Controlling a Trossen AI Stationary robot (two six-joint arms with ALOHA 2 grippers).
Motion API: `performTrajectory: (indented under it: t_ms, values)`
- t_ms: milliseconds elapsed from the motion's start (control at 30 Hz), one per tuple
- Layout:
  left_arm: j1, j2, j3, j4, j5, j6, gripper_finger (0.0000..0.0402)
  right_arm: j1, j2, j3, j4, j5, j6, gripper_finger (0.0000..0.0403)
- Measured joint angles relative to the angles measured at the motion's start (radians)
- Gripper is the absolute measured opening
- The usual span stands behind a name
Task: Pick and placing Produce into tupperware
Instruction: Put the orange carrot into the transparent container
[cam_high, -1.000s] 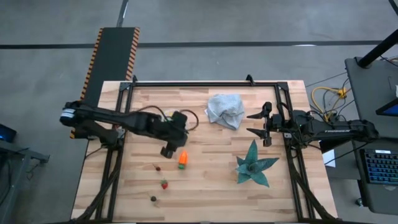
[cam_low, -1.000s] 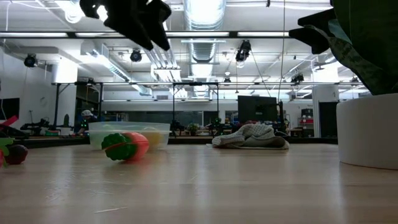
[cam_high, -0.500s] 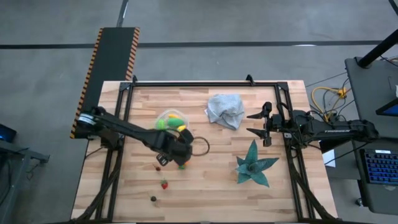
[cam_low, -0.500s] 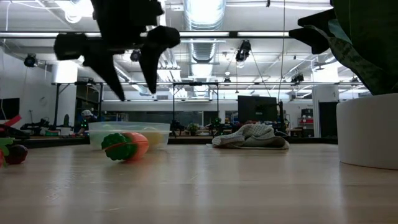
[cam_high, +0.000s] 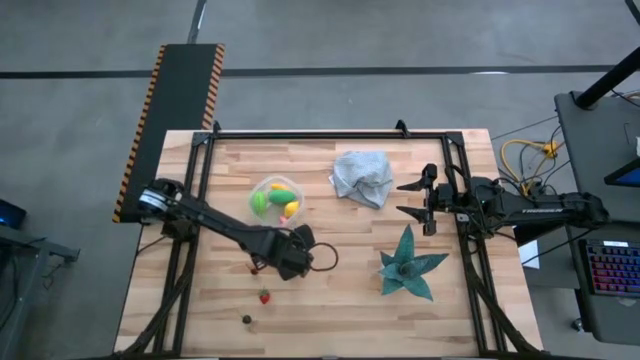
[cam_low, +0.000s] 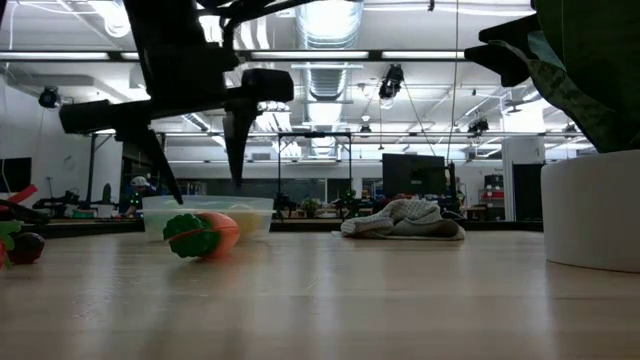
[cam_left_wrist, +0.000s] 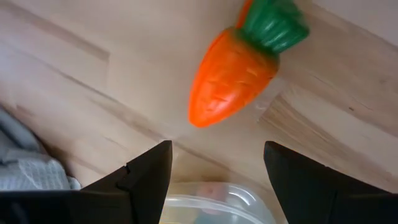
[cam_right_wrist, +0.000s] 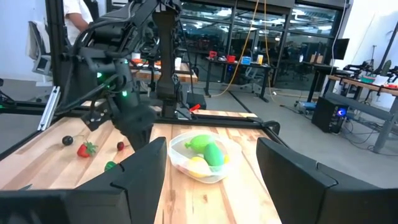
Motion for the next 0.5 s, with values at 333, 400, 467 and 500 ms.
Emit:
performTrajectory:
  t_ms: [333, 400, 467, 500]
  values:
    - [-0.029, 0.001, -0.010, 0.085, 0.007, 0.260, 0.0239, 0.000, 0.000, 0.000, 0.000, 0.000, 0.000, 0.0242]
    - [-0.029, 0.002, -0.023, 0.081, 0.010, 0.308, 0.0239, 0.000, 0.000, 0.000, 0.000, 0.000, 0.000, 0.0242]
    - [-0.028, 0.002, -0.037, 0.083, 0.021, 0.332, 0.0239, 0.000, 0.000, 0.000, 0.000, 0.000, 0.000, 0.0242]
    - [-0.028, 0.002, -0.043, 0.083, 0.033, 0.338, 0.0239, 0.000, 0.000, 0.000, 0.000, 0.000, 0.000, 0.0242]
